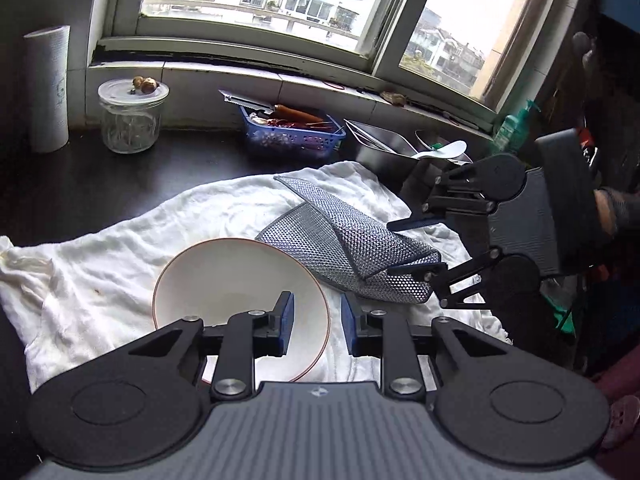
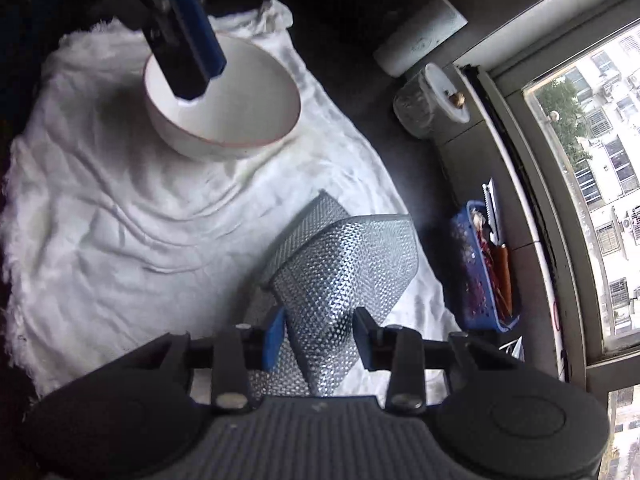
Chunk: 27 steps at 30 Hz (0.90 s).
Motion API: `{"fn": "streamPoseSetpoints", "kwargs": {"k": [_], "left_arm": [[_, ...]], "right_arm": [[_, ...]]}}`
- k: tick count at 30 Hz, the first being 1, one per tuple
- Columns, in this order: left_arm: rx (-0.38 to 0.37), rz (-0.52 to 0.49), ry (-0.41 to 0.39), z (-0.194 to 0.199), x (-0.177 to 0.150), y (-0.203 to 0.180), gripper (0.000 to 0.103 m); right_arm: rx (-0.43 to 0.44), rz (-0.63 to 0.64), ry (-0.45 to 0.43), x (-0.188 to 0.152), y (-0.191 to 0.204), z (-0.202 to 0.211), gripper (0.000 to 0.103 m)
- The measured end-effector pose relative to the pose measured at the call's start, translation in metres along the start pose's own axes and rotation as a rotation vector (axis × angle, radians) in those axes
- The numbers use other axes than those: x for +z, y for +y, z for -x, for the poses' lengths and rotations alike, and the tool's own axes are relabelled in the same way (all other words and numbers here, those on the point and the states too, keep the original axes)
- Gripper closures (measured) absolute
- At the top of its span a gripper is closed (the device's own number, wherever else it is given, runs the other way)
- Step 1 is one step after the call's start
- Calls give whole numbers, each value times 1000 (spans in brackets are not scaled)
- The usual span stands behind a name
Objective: Clean bowl
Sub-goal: 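Lower the grey mesh pad onto the cloth with the right gripper and release it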
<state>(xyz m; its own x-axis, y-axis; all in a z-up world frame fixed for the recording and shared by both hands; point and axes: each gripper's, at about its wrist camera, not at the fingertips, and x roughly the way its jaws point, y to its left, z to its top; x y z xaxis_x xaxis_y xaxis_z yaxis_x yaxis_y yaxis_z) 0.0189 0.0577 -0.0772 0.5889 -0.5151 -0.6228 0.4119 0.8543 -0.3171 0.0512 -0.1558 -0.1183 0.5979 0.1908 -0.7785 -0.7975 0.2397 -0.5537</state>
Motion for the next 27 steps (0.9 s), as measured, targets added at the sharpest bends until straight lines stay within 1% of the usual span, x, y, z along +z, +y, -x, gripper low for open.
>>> {"fn": "streamPoseSetpoints", "kwargs": {"k": [1, 2, 3, 5, 7, 9, 10, 11, 12, 13, 14, 15, 16, 17, 18, 19, 21, 23, 25, 26, 27], "left_arm": [[-2, 5, -4, 1, 0, 1, 79], [-4, 10, -7, 1, 0, 2, 79], [-7, 15, -11, 2, 0, 3, 79], [-13, 23, -18, 2, 0, 4, 79], [-21, 33, -22, 1, 0, 6, 79], [-17, 43, -26, -1, 2, 7, 79], [-16, 49, -28, -1, 3, 8, 79], [-15, 55, -31, -1, 4, 8, 79], [-14, 61, -34, -1, 5, 9, 79], [-13, 67, -36, -1, 6, 9, 79], [-11, 70, -38, -1, 6, 9, 79], [-7, 74, -38, -2, 7, 9, 79], [1, 77, -39, -2, 7, 9, 79], [8, 80, -41, -2, 8, 8, 79], [17, 87, -44, -1, 8, 7, 79], [23, 101, -48, 0, 8, 6, 79], [35, 129, -54, 2, 8, 4, 79], [48, 153, -57, 3, 7, 1, 79], [70, 168, -55, 3, 6, -2, 79], [82, 173, -53, 3, 6, -4, 79], [87, 179, -55, 4, 6, -6, 79]], "right_arm": [[-3, -18, 6, -1, -2, -2, 85], [-6, -41, 10, -2, -4, -4, 94], [-11, -88, 10, -2, -11, -2, 97], [-16, -200, -11, -3, -27, 7, 98], [-62, -293, -19, -5, -46, 20, 99], [-144, -362, -18, -8, -68, 35, 99], [-219, -389, -20, -9, -83, 49, 98], [-272, -399, -25, -9, -93, 61, 98], [-292, -397, -33, -8, -98, 68, 98], [-319, -379, -61, -5, -104, 80, 98], [-316, -366, -91, -1, -109, 90, 98], [-296, -363, -103, 1, -110, 92, 98], [-220, -365, -125, 6, -109, 90, 98], [-172, -363, -136, 8, -104, 85, 98], [-110, -358, -130, 11, -95, 75, 98], [-24, -355, -123, 12, -82, 60, 98], [112, -379, -121, 12, -64, 39, 98], [255, -394, -99, 11, -38, 14, 98], [340, -384, -98, 11, -19, -1, 97], [376, -391, -82, 10, -12, -10, 96], [387, -385, -64, 10, -7, -12, 91]]}}
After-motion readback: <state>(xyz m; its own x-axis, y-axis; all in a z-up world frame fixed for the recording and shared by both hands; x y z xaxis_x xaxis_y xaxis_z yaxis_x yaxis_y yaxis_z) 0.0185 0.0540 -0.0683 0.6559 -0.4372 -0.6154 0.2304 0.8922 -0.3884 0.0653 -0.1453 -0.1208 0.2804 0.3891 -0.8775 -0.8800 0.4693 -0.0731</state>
